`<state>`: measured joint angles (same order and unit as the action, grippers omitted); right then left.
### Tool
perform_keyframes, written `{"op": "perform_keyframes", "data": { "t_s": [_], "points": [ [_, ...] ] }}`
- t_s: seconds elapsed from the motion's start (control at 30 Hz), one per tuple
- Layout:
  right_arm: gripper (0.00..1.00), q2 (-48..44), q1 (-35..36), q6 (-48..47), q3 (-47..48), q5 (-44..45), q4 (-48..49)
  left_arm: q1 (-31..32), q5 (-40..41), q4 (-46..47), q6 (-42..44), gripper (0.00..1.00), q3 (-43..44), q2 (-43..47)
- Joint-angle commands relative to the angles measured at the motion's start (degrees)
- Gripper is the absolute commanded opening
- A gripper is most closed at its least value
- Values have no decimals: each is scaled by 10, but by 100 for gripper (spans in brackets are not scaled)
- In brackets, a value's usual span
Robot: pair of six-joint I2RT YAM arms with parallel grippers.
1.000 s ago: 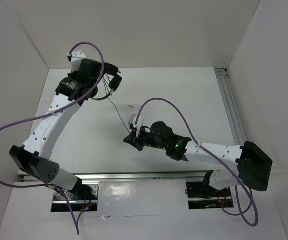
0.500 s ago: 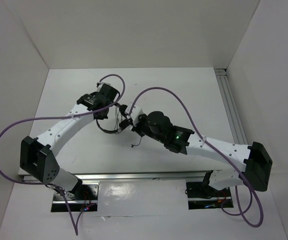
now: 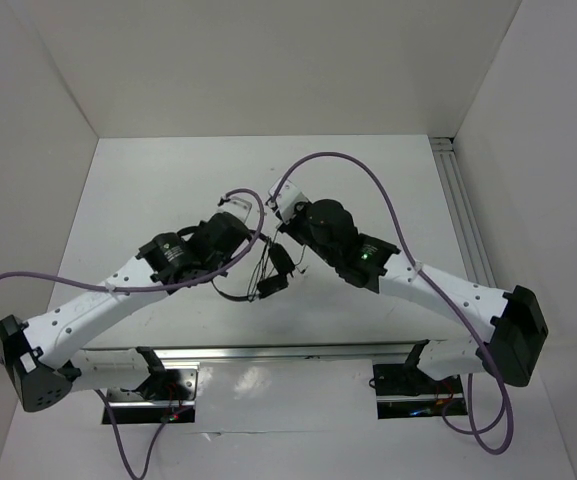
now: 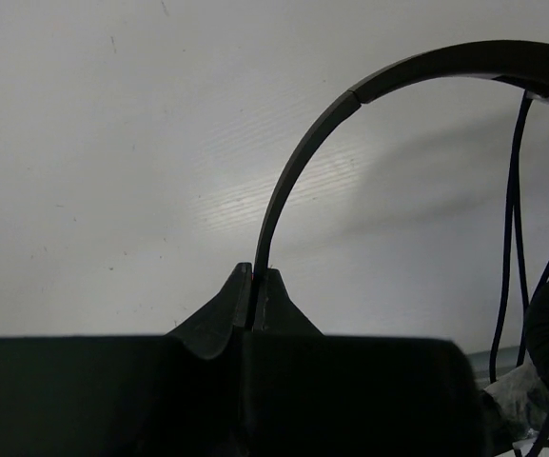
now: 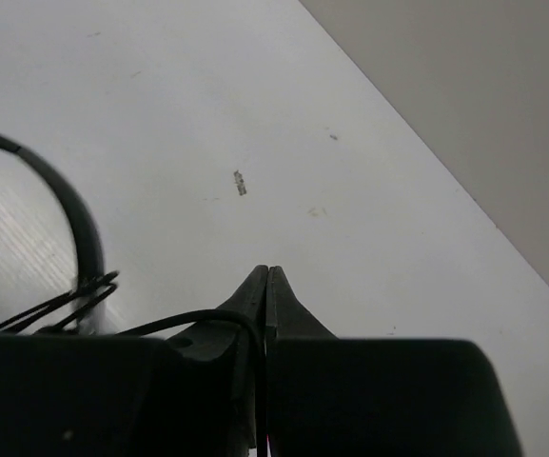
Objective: Wrap the headphones
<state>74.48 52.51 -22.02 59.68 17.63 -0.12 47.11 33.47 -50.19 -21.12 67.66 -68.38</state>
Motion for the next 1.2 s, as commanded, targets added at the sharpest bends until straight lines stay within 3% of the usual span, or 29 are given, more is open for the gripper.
{"op": "perform_keyframes", "data": {
  "t_s": [0.0, 0.2, 0.3, 0.33, 0.4, 0.53, 0.63, 0.83, 1.03, 1.17],
  "points": [
    [7, -12, -31, -10, 11, 17, 29, 41, 7, -39, 6, 0, 19, 9],
    [9, 13, -94, 25, 4, -86, 46, 74, 21, -89, -20, 0, 85, 22],
    [9, 42, -122, 66, -16, -229, 71, 79, 27, -108, -28, 0, 142, 29],
    [9, 59, -122, 78, -35, -318, 109, 79, 35, -116, -34, 0, 157, 29],
    [9, 100, -137, 123, -53, -412, 154, 79, 41, -116, -34, 0, 205, 22],
    [9, 176, -144, 181, -63, -485, 241, 79, 2, -93, -19, 0, 264, 17],
    [9, 215, -156, 228, -75, -533, 333, 79, -13, -87, -19, 0, 302, 4],
    [16, 227, -161, 283, -100, -568, 412, 79, 0, -87, -44, 0, 328, -1],
    [19, 249, -167, 289, -114, -574, 424, 79, 46, -93, -65, 0, 333, -1],
    [26, 260, -172, 289, -126, -580, 424, 79, 79, -99, -81, 0, 345, -6]
  ]
}}
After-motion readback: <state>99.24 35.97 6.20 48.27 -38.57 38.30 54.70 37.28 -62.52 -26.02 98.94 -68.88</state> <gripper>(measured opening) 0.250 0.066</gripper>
